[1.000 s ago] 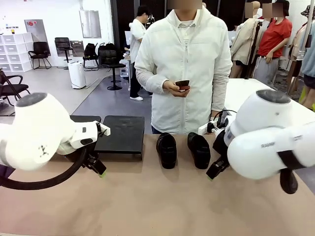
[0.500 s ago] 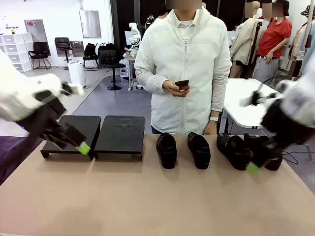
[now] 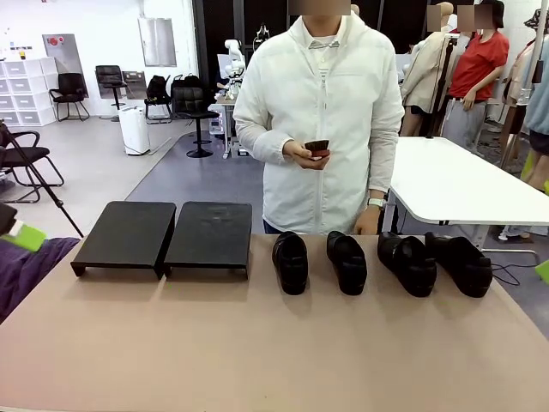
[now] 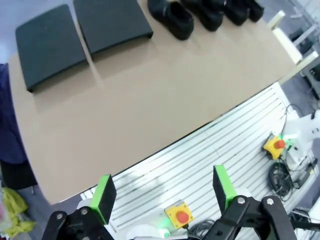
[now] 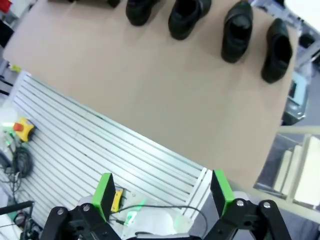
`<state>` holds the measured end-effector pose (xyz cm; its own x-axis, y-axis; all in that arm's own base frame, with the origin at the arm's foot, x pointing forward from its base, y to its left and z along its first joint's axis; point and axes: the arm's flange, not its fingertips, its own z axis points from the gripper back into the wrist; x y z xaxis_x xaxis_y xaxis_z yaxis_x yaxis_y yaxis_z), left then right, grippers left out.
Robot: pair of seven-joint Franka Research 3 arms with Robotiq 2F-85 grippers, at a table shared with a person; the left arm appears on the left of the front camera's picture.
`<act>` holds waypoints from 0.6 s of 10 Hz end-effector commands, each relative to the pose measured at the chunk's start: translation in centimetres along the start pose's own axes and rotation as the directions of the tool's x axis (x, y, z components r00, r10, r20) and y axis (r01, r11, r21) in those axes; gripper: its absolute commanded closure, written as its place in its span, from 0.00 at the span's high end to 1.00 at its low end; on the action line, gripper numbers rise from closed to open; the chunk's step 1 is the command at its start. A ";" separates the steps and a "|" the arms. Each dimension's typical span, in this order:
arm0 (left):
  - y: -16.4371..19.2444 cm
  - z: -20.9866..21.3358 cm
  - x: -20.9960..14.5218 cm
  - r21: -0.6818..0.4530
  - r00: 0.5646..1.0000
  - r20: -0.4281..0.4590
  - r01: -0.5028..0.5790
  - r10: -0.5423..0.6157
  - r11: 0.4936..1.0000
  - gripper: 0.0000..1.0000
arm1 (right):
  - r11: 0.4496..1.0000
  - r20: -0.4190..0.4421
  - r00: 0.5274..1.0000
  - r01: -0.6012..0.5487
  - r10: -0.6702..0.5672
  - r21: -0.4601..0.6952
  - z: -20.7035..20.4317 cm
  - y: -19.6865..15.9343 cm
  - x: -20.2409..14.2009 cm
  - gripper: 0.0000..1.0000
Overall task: Organize the shoes by placing them on the stand.
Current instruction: Pick up one Shoe and place it in the middle of the table.
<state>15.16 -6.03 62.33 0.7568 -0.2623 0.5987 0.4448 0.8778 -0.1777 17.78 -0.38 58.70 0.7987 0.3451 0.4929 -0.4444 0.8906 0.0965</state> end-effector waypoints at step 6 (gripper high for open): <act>-1.3 -0.7 0.2 -0.017 0.998 -0.027 0.057 -0.058 0.998 1.00 | 0.999 -0.019 0.999 -0.051 0.051 0.000 -0.3 1.8 0.3 1.00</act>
<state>15.11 -7.52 61.98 0.7468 -0.3110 0.5878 0.4772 0.8662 -0.1480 17.41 1.55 58.84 0.7906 0.3768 0.4826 -0.4619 0.8845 0.0661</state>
